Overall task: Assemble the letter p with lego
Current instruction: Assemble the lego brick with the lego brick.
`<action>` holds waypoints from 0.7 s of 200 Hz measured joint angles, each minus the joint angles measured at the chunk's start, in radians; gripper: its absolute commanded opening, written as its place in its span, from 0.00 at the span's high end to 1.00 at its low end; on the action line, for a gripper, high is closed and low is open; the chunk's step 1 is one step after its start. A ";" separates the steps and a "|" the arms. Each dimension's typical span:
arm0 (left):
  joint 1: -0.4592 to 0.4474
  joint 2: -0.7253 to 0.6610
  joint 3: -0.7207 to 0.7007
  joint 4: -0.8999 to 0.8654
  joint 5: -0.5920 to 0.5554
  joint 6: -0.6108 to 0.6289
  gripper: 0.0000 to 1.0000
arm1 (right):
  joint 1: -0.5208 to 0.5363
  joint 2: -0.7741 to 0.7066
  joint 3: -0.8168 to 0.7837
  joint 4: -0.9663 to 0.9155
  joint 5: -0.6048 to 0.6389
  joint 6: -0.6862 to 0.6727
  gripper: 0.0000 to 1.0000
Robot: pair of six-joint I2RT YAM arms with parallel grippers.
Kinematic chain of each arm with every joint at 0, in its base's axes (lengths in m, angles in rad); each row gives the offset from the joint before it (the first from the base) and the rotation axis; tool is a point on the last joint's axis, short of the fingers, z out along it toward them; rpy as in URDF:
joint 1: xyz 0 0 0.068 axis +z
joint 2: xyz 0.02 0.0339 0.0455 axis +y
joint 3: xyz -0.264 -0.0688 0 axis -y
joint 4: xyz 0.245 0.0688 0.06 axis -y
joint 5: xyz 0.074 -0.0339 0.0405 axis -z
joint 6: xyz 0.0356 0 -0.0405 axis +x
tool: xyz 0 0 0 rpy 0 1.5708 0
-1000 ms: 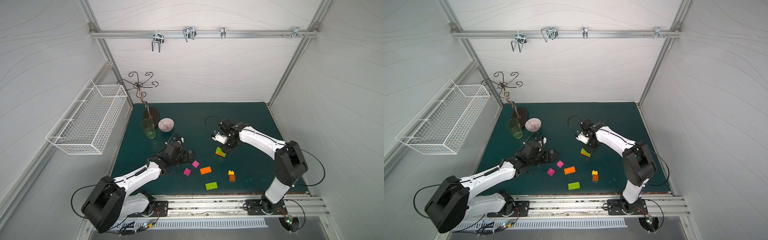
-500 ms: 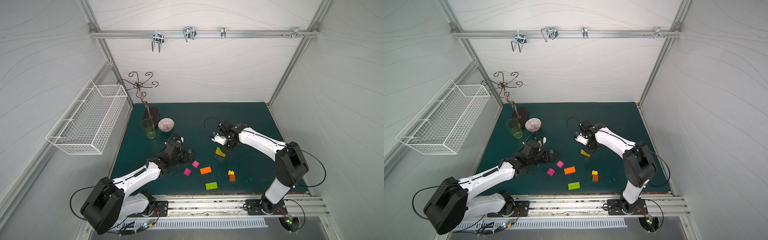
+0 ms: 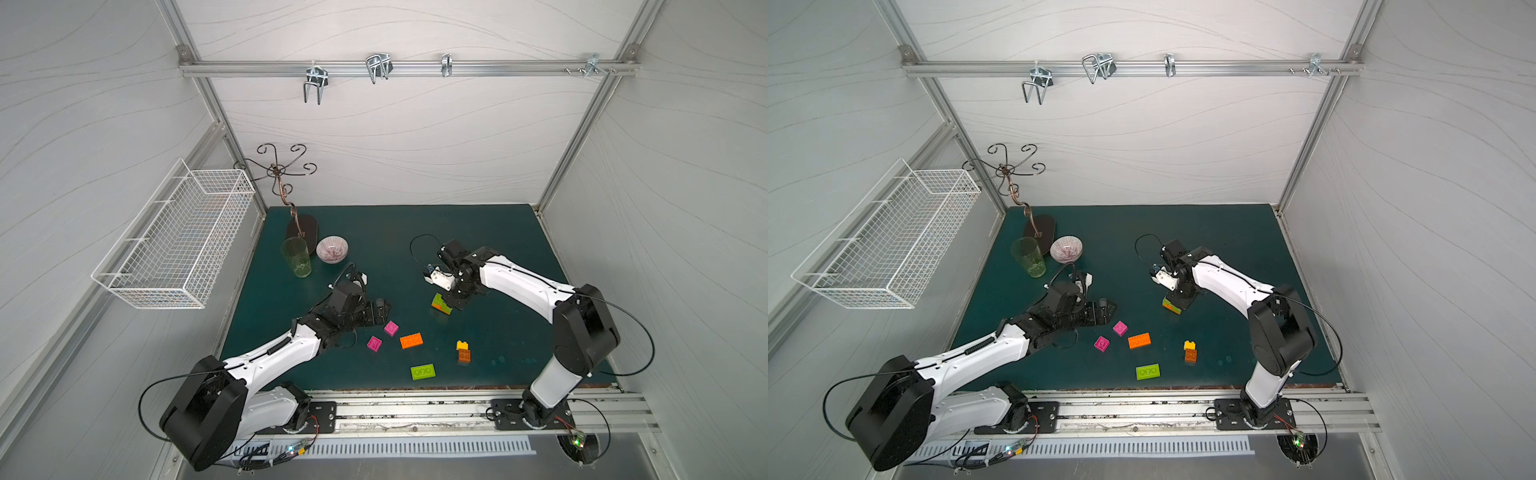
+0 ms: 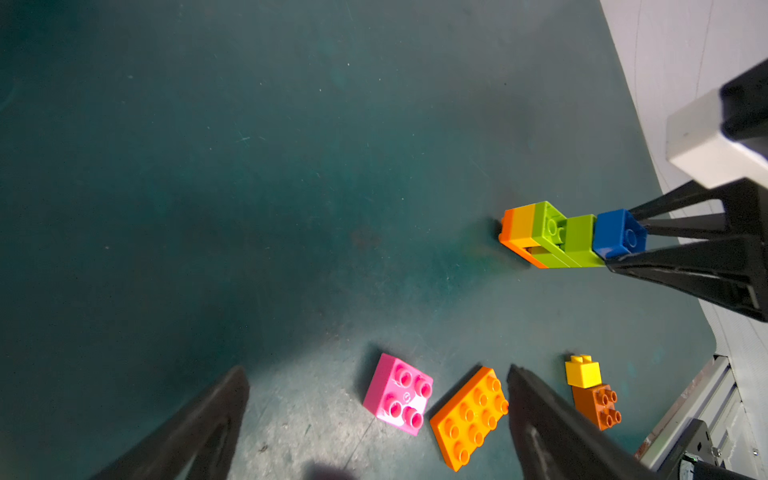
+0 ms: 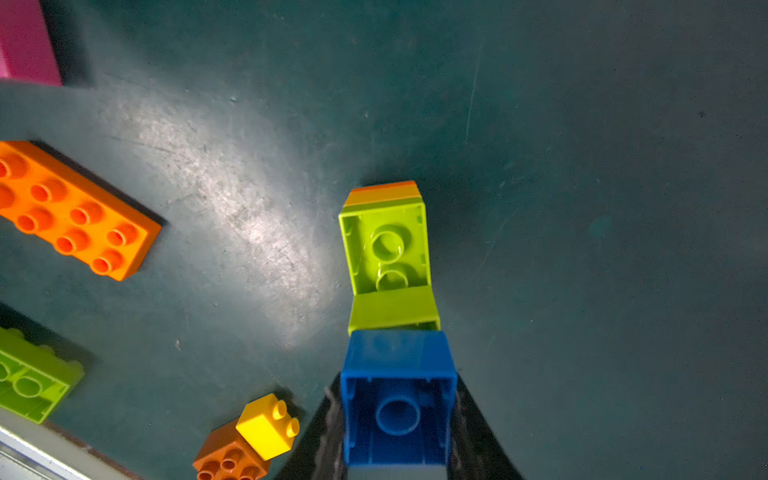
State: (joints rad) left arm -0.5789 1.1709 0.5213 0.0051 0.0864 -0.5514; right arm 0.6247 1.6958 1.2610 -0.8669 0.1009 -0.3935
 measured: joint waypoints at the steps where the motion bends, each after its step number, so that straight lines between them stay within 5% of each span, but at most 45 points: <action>1: 0.000 0.000 0.000 0.000 0.000 0.000 0.01 | -0.001 0.001 0.000 -0.001 -0.001 0.000 0.86; 140: 0.000 -0.008 0.000 0.000 0.000 0.002 0.01 | -0.002 0.002 0.001 0.002 -0.036 -0.001 0.85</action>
State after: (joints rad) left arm -0.5789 1.1625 0.5213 0.0048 0.0864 -0.5499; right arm 0.6228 1.6974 1.2621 -0.8650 0.0650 -0.3943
